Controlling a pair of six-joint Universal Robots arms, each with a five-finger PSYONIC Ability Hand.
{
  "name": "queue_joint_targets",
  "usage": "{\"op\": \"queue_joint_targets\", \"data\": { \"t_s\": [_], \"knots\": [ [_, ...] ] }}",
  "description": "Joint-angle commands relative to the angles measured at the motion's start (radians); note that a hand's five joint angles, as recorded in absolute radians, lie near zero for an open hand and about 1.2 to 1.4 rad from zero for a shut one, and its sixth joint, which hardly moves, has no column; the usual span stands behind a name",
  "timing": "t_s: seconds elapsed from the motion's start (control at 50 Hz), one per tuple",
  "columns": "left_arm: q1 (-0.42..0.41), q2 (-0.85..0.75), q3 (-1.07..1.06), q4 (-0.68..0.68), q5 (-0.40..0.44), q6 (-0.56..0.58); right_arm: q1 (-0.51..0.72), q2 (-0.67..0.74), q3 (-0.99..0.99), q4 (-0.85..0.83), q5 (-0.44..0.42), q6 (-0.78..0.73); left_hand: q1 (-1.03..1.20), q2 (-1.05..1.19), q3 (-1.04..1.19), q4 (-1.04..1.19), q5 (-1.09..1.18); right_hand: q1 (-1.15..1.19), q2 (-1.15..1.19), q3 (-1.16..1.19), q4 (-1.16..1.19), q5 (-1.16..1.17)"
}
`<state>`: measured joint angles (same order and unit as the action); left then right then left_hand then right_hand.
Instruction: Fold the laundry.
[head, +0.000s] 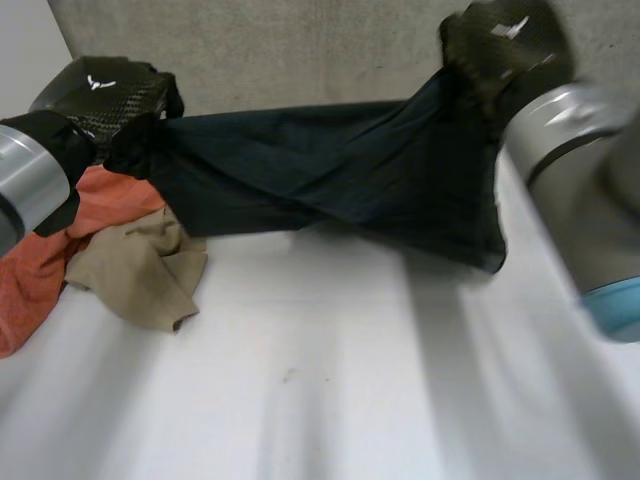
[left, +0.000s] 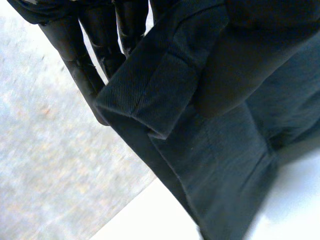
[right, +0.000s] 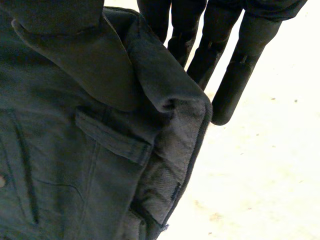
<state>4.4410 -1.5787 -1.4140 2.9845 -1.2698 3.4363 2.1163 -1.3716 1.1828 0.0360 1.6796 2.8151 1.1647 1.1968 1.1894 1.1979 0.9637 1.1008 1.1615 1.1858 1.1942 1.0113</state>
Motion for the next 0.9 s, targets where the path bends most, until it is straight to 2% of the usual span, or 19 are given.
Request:
{"op": "queue_joint_targets", "data": {
  "t_s": [0.02, 0.14, 0.2, 0.26, 0.34, 0.36, 0.4, 0.42, 0.48, 0.5, 0.54, 0.64, 0.76, 0.9],
  "knots": [
    [-0.132, 0.036, -0.017, -0.078, -0.036, -0.012, -0.097, -0.005, -0.055, 0.185, -0.138, -0.040, 0.232, 0.199, 0.207, 0.198, 0.258, 0.295, 0.235, 0.211, 0.202, 0.210],
    [-0.201, -0.151, 0.016, -0.072, -0.163, 0.064, -0.163, 0.117, -0.061, 0.217, -0.182, -0.082, 0.232, 0.199, 0.207, 0.198, 0.258, 0.295, 0.235, 0.211, 0.202, 0.210],
    [-0.216, -0.314, 0.107, 0.020, -0.213, 0.165, -0.167, 0.221, -0.086, 0.162, -0.178, -0.105, 0.232, 0.199, 0.207, 0.198, 0.258, 0.295, 0.235, 0.211, 0.202, 0.210],
    [-0.221, -0.403, 0.205, 0.106, -0.241, 0.211, -0.167, 0.284, -0.130, 0.082, -0.164, -0.108, 0.232, 0.199, 0.207, 0.198, 0.258, 0.295, 0.235, 0.211, 0.202, 0.210],
    [-0.204, -0.494, 0.413, 0.301, -0.295, 0.230, -0.153, 0.374, -0.253, -0.138, -0.089, -0.085, 0.232, 0.199, 0.207, 0.198, 0.258, 0.295, 0.235, 0.211, 0.202, 0.210],
    [-0.198, -0.506, 0.491, 0.374, -0.313, 0.213, -0.145, 0.394, -0.302, -0.251, -0.043, -0.065, 0.232, 0.199, 0.207, 0.198, 0.258, 0.295, 0.235, 0.211, 0.202, 0.210],
    [-0.192, -0.509, 0.559, 0.454, -0.324, 0.176, -0.139, 0.402, -0.337, -0.376, -0.002, -0.042, 0.232, 0.199, 0.207, 0.198, 0.258, 0.295, 0.235, 0.211, 0.202, 0.210],
    [-0.192, -0.508, 0.585, 0.484, -0.329, 0.155, -0.137, 0.404, -0.356, -0.506, 0.026, -0.025, 0.232, 0.199, 0.207, 0.198, 0.258, 0.295, 0.235, 0.211, 0.202, 0.210],
    [-0.184, -0.474, 0.629, 0.586, -0.332, 0.069, -0.134, 0.402, -0.359, -0.701, 0.037, -0.006, 0.232, 0.199, 0.207, 0.198, 0.258, 0.295, 0.235, 0.211, 0.202, 0.210],
    [-0.181, -0.453, 0.632, 0.626, -0.332, 0.035, -0.133, 0.405, -0.362, -0.814, 0.025, -0.006, 0.232, 0.199, 0.207, 0.198, 0.258, 0.295, 0.235, 0.211, 0.202, 0.210],
    [-0.178, -0.436, 0.627, 0.643, -0.333, 0.017, -0.136, 0.411, -0.367, -0.863, 0.008, -0.006, 0.232, 0.199, 0.207, 0.198, 0.258, 0.295, 0.235, 0.211, 0.202, 0.210],
    [-0.166, -0.377, 0.544, 0.596, -0.336, 0.017, -0.136, 0.463, -0.413, -0.797, -0.076, 0.030, 0.232, 0.199, 0.207, 0.198, 0.258, 0.295, 0.235, 0.211, 0.202, 0.210],
    [-0.169, -0.302, 0.307, 0.490, -0.324, 0.012, -0.151, 0.531, -0.430, -0.513, -0.195, 0.089, 0.232, 0.199, 0.207, 0.198, 0.258, 0.295, 0.235, 0.211, 0.202, 0.210],
    [-0.218, -0.325, 0.032, 0.447, -0.296, 0.052, -0.159, 0.559, -0.258, -0.341, -0.251, 0.066, 0.232, 0.199, 0.207, 0.198, 0.258, 0.295, 0.235, 0.211, 0.202, 0.210]
  ]
}}
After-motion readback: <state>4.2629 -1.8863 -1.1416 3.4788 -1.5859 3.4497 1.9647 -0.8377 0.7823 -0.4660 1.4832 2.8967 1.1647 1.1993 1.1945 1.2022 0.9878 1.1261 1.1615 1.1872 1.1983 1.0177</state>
